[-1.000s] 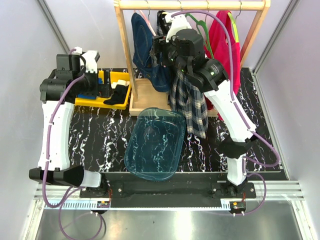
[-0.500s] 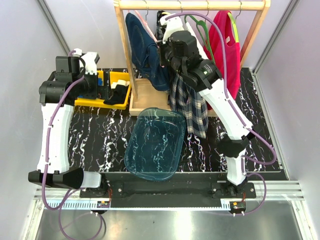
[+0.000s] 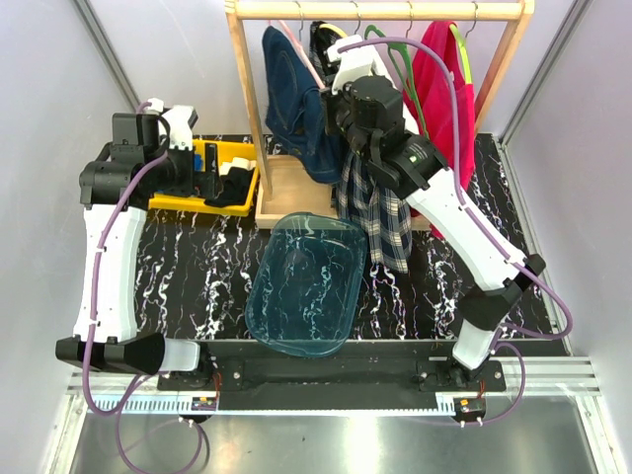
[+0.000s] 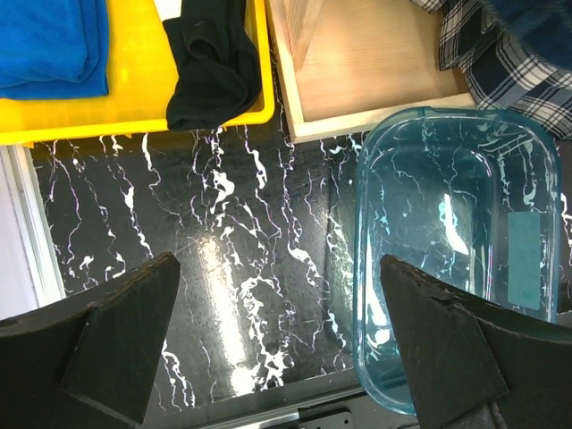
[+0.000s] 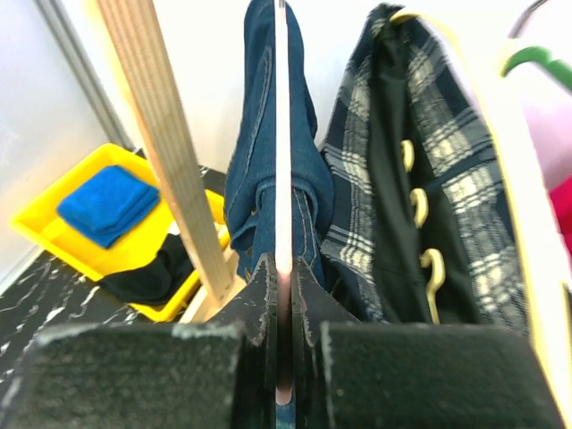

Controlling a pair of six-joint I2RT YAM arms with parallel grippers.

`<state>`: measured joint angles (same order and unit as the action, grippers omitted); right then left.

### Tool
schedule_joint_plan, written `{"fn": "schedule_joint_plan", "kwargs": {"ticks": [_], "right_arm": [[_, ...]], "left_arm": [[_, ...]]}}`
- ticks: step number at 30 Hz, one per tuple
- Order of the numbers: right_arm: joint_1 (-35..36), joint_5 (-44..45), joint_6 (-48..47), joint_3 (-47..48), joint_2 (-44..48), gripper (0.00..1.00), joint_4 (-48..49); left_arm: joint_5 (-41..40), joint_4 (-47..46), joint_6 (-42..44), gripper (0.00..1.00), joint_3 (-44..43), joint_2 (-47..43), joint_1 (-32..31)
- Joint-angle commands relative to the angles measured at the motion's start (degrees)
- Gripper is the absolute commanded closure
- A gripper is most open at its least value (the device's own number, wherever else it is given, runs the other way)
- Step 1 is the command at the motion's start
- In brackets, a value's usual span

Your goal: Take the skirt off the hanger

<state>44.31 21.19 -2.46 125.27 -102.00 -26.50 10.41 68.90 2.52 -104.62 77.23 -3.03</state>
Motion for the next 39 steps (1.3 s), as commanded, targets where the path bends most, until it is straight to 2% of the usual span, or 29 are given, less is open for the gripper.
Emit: {"fn": "schedule_joint_plan", "kwargs": {"ticks": [1,7,19,27,33,39], "right_arm": [[1.04,2.01,-3.69,-0.03,4.52,1.0,6.55],[1.04,1.92,-5.71,2.25,4.18,1.0,6.64],[1.04,2.01,-11.16,13.06,-1.45,1.0,7.69],[1.04,3.33,-11.34,12.72,-0.93,1.0,13.32],[1.04,4.12,-11.69,1.82,6.37,1.0,22.89],[1.04,4.82,-13.28,8.13,3.65,1.0,21.68]], "left_arm": [[-2.24,-1.32,0.03,0.01,0.29,-1.65,0.39],[-1.98,-1.76,-0.06,0.01,0.73,-1.56,0.48],[-1.27,-3.34,-0.06,0.01,2.31,-1.65,1.27],[-1.54,-3.34,0.46,0.01,2.31,-2.0,1.8],[-1.36,-3.43,0.55,0.01,2.67,-2.26,2.24],[-1.19,-3.34,0.03,0.01,1.53,-1.38,2.24]]}}
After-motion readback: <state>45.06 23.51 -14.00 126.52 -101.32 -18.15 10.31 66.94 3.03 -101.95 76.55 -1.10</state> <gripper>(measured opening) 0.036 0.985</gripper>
